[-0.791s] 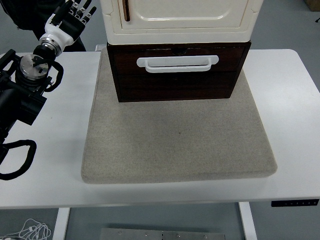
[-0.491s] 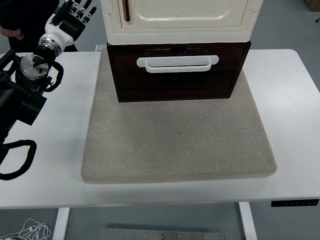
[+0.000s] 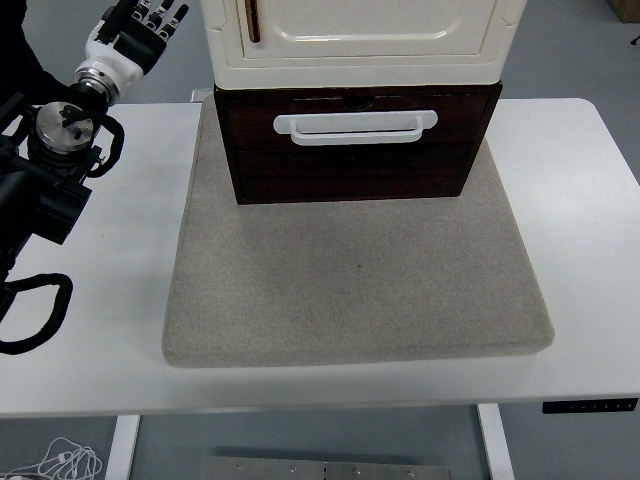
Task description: Open the drawer under the combination cabinet
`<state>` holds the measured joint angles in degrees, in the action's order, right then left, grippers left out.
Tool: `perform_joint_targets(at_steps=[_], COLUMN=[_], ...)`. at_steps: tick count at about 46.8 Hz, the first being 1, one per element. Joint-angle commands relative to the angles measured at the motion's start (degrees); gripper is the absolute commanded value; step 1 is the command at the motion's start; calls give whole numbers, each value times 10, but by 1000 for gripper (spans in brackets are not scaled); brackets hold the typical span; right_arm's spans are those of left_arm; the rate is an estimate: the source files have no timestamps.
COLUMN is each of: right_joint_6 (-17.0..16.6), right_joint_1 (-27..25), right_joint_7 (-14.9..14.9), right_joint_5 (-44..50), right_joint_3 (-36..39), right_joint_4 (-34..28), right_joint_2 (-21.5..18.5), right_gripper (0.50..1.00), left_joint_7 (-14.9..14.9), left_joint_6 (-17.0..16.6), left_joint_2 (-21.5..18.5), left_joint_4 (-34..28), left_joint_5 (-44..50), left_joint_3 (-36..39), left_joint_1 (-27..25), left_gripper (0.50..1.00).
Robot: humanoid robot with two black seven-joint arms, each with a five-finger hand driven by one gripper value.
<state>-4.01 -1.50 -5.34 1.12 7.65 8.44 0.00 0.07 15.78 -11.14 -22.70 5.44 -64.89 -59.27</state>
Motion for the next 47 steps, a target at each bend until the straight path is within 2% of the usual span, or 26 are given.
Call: perform_joint_targets(at_steps=[1, 10, 16, 24, 29, 38, 47], right_joint_6=[0, 0, 0, 0, 0, 1, 0], right_joint_1=[0, 0, 0, 0, 0, 0, 0], right_joint_7=[0, 0, 1, 0, 0, 1, 0], right_joint_5=[-1, 0, 0, -1, -1, -1, 0], right_joint_3=[0, 0, 0, 0, 0, 0, 0], right_joint_4=[0, 0, 0, 0, 0, 0, 0], right_joint_2=[0, 0, 0, 0, 0, 0, 0], right_gripper=[926, 926, 928, 926, 926, 926, 926], left_joint_7=[0, 0, 0, 0, 0, 0, 0], left_joint_6=[0, 1, -7, 0, -4, -7, -7], left_joint_2=[-4, -20, -47, -85, -96, -122, -123], left_joint_4=[-3, -4, -4, -14, -18, -20, -21], left_joint_5=[0, -2, -5, -8, -9, -17, -17], left_joint_3=[5, 6, 10, 15, 16, 22, 86], left_joint_1=[-1, -15, -44, -79, -106, -189, -290], left_gripper=[1000, 1000, 1000, 1000, 1000, 1000, 1000])
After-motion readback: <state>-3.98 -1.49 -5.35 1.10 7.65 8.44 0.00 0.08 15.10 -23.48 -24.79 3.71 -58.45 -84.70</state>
